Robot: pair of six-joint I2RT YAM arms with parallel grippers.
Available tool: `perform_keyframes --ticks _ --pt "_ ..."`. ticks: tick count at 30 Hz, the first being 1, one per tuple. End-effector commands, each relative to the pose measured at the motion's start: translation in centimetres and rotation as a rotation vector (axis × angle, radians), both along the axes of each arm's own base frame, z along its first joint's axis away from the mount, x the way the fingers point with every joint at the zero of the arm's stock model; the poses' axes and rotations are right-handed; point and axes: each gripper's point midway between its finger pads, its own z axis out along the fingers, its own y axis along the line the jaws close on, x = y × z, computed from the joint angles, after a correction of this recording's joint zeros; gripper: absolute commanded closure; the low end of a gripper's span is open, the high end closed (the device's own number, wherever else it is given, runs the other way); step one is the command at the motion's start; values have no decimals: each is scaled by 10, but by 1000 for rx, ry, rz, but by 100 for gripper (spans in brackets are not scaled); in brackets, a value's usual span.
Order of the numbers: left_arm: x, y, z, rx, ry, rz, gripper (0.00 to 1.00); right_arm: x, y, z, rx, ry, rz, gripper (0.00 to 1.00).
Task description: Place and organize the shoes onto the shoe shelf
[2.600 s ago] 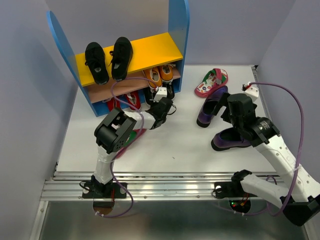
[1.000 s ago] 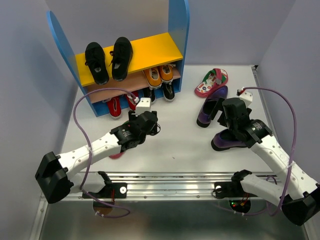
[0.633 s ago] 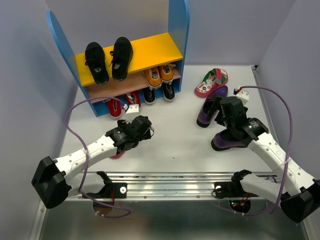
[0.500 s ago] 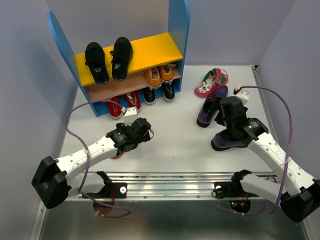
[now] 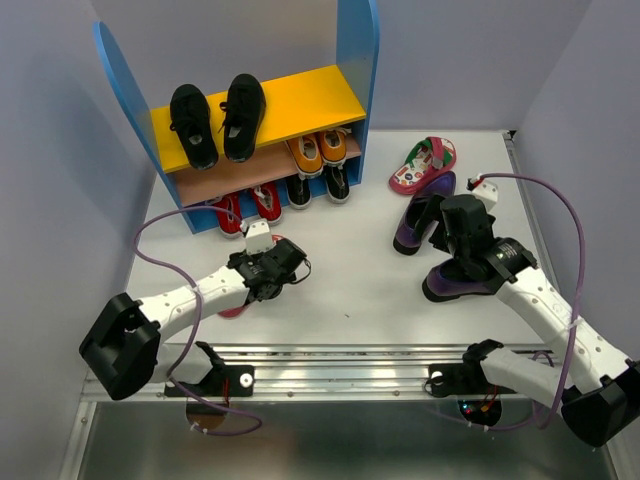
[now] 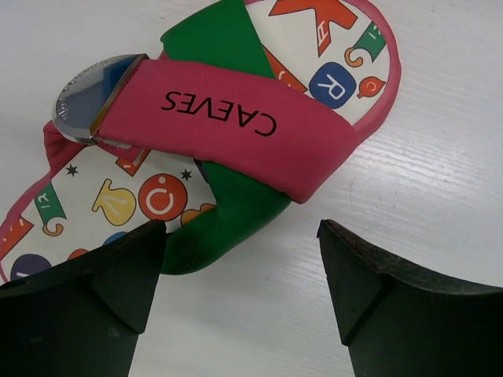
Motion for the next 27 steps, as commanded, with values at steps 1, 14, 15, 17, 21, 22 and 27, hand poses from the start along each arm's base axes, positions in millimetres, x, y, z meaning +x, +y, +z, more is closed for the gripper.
perform_keyframes --ticks 1,14,15,17,21,22,27 --pt "12 2 3 6 -49 36 12 3 0 12 33 -53 -14 0" --pt "13 -54 5 -100 -29 -125 100 3 -1 11 31 -51 -17 0" --pt "14 -62 10 -115 -35 -138 100 3 -1 11 32 -51 -19 0" --pt "9 -76 11 -126 -25 -173 100 4 0 10 34 -49 -17 0" --pt "9 -111 18 -173 -18 -229 100 4 -1 10 31 -49 -21 0" --pt "10 -120 20 -188 -24 -237 100 4 -1 9 29 -47 -22 0" --pt "15 -175 25 -215 -8 -312 100 4 -1 11 30 -49 -19 0"
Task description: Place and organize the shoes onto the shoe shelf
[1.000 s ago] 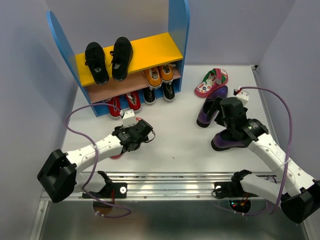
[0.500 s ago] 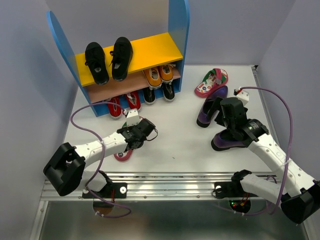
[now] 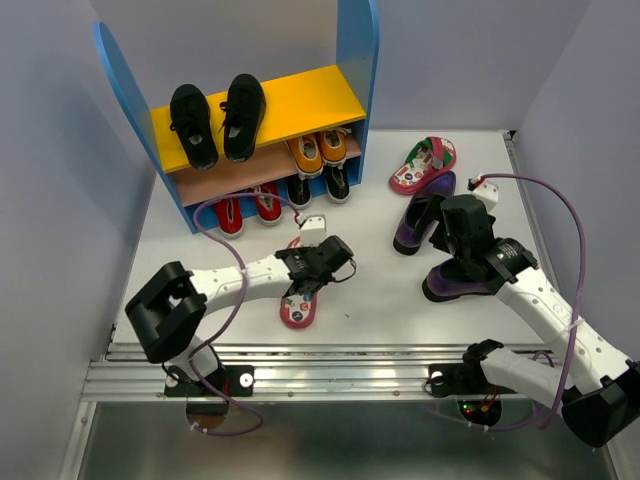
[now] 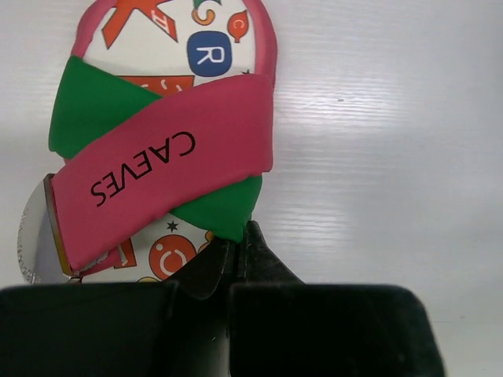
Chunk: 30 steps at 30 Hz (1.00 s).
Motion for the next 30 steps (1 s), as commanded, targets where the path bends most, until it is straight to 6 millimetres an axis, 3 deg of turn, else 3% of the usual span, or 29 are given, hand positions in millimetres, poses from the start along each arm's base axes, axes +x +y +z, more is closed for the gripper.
perform_keyframes --ticks 1,2,5,7,8,13,17,21,30 --pt "12 -57 25 -100 -29 -62 100 4 -1 10 22 -45 -16 0" --pt "12 -65 25 -99 -24 -88 100 4 -1 11 21 -49 -16 0" --pt "12 -94 29 -91 -12 -199 83 2 -4 12 14 -51 -24 0" --pt "10 -105 41 -108 -23 -238 65 1 -6 13 12 -50 -27 0" --pt "10 -108 49 -114 -39 -265 49 1 -6 12 10 -48 -28 0" --pt "0 -96 82 -128 -111 -375 14 1 -6 9 12 -41 -31 0" --pt "-3 -70 83 -59 -123 -393 9 2 -3 5 16 -38 -25 0" --pt "-2 -41 67 34 -124 -371 9 4 0 5 24 -40 -17 0" --pt "-9 -15 57 70 -247 -467 11 5 0 2 14 -34 -9 0"
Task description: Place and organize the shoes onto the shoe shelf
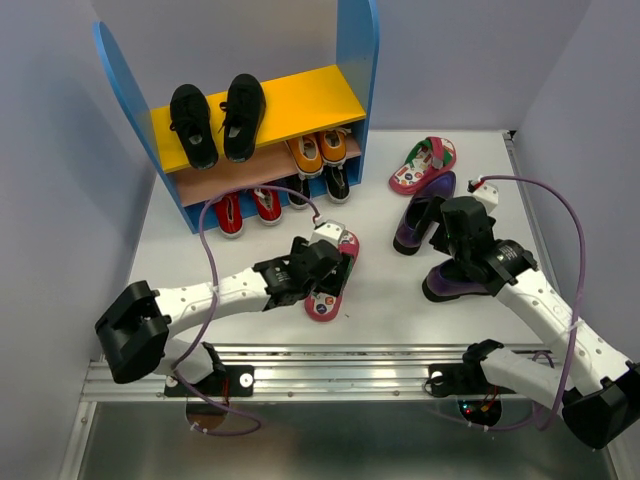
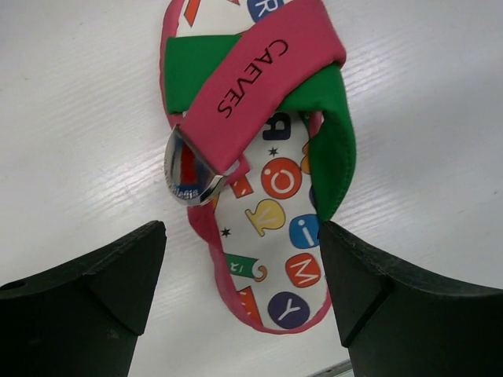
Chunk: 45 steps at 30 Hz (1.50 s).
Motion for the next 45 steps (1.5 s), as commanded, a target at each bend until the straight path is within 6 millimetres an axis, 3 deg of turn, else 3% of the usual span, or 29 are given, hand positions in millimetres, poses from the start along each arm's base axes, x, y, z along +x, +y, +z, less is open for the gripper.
perform_keyframes --ticks 1,5,10,20,23,24,26,27,30,31,36,45 --pt "6 10 16 -21 -119 -20 11 7 1 5 16 -36 -8 0" --pt "9 16 12 -45 -114 19 10 9 5 2 25 -29 -2 0" --pt "13 2 -11 -36 -50 -23 11 12 7 5 30 -35 5 0" --pt "51 15 -33 -36 -40 35 22 7 3 8 23 -41 -3 0" --pt "54 14 -34 -32 -37 32 44 7 2 10 21 -44 -7 0" --pt "54 11 -31 -42 -38 23 62 8 2 11 22 -46 -7 0" --pt "54 9 -26 -53 -43 22 83 8 2 10 21 -44 -7 0" --pt "54 9 -23 -59 -45 25 100 8 3 9 23 -41 -7 0" --pt "56 8 -5 -78 -65 29 100 10 4 8 23 -35 -6 0" --pt "56 10 17 -105 -86 39 100 11 5 8 23 -35 -6 0" --pt "39 5 78 -208 -122 -55 100 11 3 7 15 -36 -13 0" --pt "25 13 156 -256 -170 -96 100 12 1 10 29 -56 -37 0"
